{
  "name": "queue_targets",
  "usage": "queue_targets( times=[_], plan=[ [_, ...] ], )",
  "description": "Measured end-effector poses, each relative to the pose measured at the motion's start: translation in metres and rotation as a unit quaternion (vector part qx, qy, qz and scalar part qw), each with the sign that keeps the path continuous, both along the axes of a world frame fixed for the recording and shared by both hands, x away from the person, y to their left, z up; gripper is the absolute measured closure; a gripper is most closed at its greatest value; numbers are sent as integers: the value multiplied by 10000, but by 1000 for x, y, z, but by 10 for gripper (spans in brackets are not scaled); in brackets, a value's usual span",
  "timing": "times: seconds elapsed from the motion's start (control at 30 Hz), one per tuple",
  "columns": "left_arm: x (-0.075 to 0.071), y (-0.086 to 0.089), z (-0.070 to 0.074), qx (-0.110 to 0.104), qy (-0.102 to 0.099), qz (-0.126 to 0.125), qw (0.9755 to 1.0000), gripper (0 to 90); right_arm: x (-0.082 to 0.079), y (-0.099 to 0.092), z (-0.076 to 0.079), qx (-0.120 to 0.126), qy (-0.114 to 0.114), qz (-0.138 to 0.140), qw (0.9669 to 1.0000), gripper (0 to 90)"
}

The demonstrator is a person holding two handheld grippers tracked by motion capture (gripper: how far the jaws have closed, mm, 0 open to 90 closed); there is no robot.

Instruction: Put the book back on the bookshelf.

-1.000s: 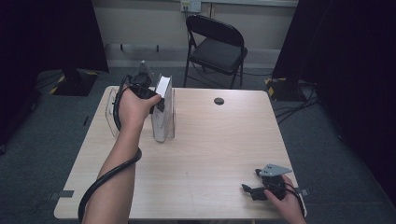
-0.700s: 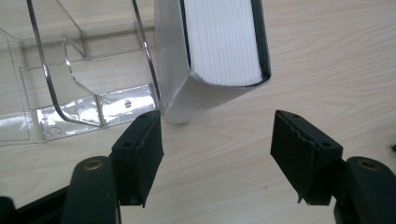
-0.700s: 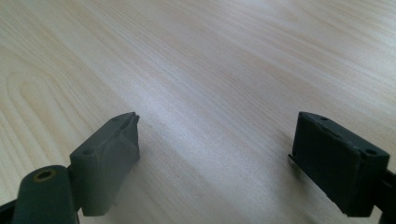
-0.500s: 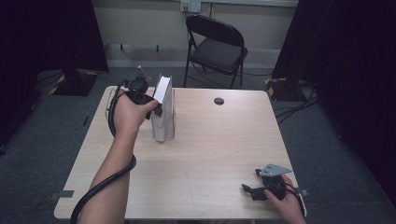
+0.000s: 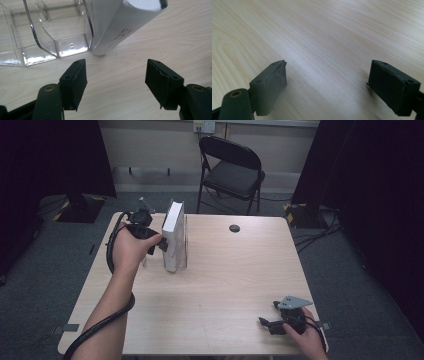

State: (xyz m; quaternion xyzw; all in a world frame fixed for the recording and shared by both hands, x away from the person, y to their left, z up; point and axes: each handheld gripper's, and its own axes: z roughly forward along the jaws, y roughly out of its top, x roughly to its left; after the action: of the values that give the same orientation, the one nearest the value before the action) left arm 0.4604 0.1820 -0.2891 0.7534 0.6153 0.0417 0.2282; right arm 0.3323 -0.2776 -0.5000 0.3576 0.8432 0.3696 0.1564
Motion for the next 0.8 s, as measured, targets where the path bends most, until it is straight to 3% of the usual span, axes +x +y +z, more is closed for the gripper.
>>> queue_targets(
  times=[0.07,0.1,0.8],
  plan=[
    [-1,1,-1,8,9,-130,9999,333,0,0,0,1,0,1,10000,141],
    [-3,1,-1,23,-6,-70,10000,333,0,0,0,1,0,0,10000,141],
    [-19,-2,-11,-105,-165,-535,9984,336,0,0,0,1,-10,-8,10000,141]
  ],
)
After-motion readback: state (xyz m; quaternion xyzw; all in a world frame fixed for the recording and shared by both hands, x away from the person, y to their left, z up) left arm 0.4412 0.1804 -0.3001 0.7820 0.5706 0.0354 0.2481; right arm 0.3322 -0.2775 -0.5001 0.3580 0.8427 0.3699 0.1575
